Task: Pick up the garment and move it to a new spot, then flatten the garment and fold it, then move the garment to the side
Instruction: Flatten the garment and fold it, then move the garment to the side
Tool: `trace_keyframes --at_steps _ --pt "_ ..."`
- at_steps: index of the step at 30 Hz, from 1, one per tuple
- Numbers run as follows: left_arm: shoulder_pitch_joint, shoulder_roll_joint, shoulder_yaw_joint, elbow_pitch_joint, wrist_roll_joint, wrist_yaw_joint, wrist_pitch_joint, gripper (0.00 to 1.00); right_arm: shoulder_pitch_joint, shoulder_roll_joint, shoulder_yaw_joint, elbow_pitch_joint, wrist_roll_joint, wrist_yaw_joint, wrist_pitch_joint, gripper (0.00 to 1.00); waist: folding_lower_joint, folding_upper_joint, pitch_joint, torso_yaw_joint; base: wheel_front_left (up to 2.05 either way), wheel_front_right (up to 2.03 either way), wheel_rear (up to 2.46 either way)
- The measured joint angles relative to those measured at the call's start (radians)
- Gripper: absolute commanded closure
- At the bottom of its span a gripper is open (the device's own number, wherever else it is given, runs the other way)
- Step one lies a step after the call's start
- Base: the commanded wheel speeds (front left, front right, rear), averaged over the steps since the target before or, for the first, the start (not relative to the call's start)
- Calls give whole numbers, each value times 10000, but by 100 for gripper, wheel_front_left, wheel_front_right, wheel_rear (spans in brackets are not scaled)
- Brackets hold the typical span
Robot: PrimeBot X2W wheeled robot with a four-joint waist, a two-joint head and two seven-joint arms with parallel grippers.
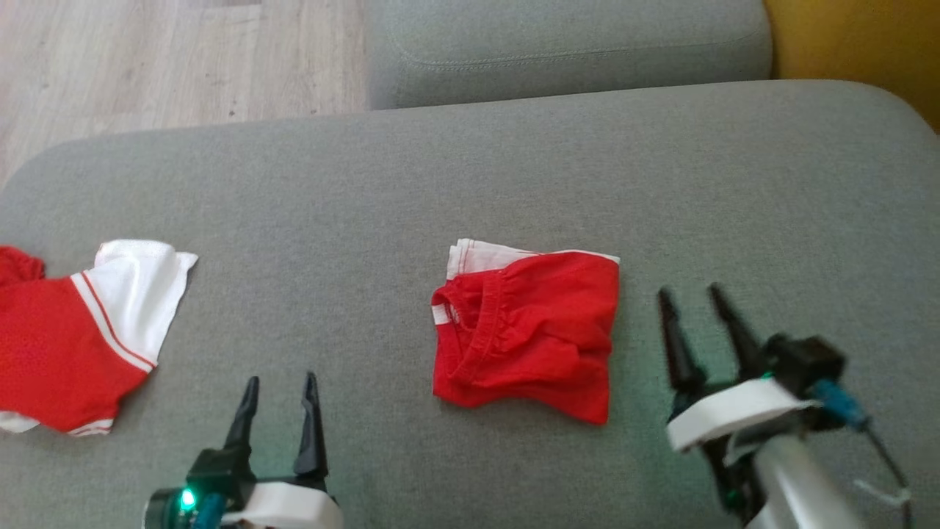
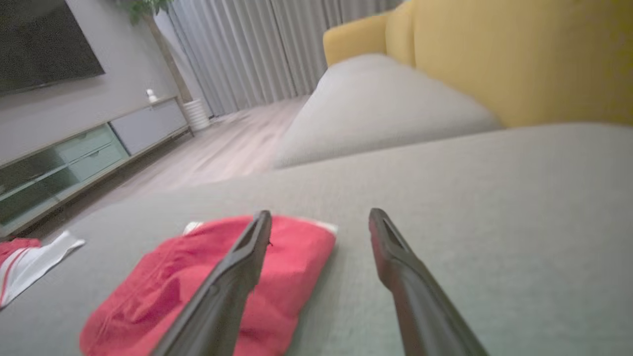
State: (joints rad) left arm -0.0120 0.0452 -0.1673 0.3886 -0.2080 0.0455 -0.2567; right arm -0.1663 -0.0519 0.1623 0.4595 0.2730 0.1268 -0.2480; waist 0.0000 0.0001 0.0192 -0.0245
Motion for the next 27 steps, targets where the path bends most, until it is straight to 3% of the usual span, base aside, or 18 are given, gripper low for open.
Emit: trace_keyframes --at_steps 5,17,22,27 --pt "1 0 132 -261 280 61 2 0 78 2 -663 -853 -698 0 -2 0 0 0 -66 -85 0 0 0" --pt "360 0 286 -476 431 65 2 0 742 8 -596 -447 -752 0 -29 0 0 0 -30 -59 0 0 0" --pt "340 2 71 -453 414 61 2 0 507 13 63 247 -261 2 -27 0 0 0 244 78 0 0 0" --pt "58 2 -163 -364 374 56 2 0 -752 10 617 1396 188 0 -27 0 1 0 671 343 0 0 0"
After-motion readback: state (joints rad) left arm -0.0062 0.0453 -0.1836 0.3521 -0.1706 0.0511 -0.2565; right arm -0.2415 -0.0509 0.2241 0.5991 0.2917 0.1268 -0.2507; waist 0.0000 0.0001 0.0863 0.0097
